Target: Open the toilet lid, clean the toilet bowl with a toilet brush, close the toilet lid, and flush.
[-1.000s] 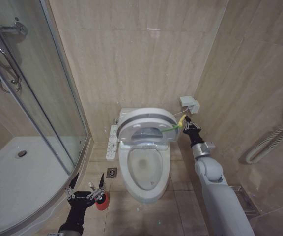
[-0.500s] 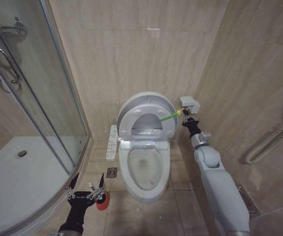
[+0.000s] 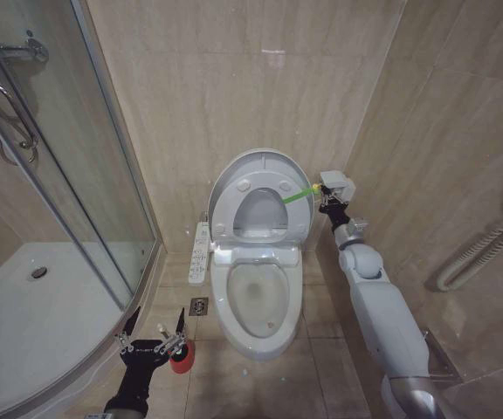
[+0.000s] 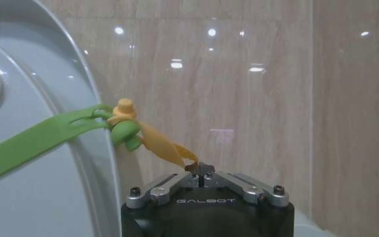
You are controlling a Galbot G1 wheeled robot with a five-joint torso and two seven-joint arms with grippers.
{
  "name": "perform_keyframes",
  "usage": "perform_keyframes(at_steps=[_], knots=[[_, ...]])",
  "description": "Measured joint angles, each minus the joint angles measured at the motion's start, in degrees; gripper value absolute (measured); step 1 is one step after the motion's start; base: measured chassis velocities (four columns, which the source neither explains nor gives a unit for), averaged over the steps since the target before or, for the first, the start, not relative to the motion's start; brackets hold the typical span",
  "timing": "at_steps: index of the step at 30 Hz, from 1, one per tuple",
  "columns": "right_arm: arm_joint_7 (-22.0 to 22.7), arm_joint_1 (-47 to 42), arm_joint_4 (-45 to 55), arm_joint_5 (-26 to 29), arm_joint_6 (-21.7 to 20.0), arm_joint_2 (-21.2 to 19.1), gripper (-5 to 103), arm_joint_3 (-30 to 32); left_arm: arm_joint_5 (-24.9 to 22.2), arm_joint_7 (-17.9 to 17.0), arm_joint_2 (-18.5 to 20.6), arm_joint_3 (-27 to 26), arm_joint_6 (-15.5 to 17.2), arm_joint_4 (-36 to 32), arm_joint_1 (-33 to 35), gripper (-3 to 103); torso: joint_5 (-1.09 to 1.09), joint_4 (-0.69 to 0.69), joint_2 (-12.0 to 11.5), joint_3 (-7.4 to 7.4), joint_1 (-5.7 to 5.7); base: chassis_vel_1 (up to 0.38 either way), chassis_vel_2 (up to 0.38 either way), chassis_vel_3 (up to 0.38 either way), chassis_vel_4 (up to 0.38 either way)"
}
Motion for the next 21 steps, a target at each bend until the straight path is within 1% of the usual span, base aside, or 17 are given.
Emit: perform_keyframes(at_steps=[8,11,21], knots=[[0.29,2.72,-3.03,-0.78,-0.01,0.64,0,-1.7,0.0,0.0,0.0,0.0,0.0,0.0,0.0,100,0.0,-0.02,0.0,-0.01,0.0,0.0,0.0,0.0,0.0],[0.57,4.42,-5.19,-2.12,-0.02,0.83,0,-2.27,0.0,0.0,0.0,0.0,0.0,0.0,0.0,100,0.0,0.0,0.0,-0.01,0.0,0.0,0.0,0.0,0.0],[1.83,7.73,-8.62,-3.0,-0.76,0.95,0,-2.82,0.0,0.0,0.0,0.0,0.0,0.0,0.0,100,0.0,0.02,0.0,-0.01,0.0,0.0,0.0,0.0,0.0]])
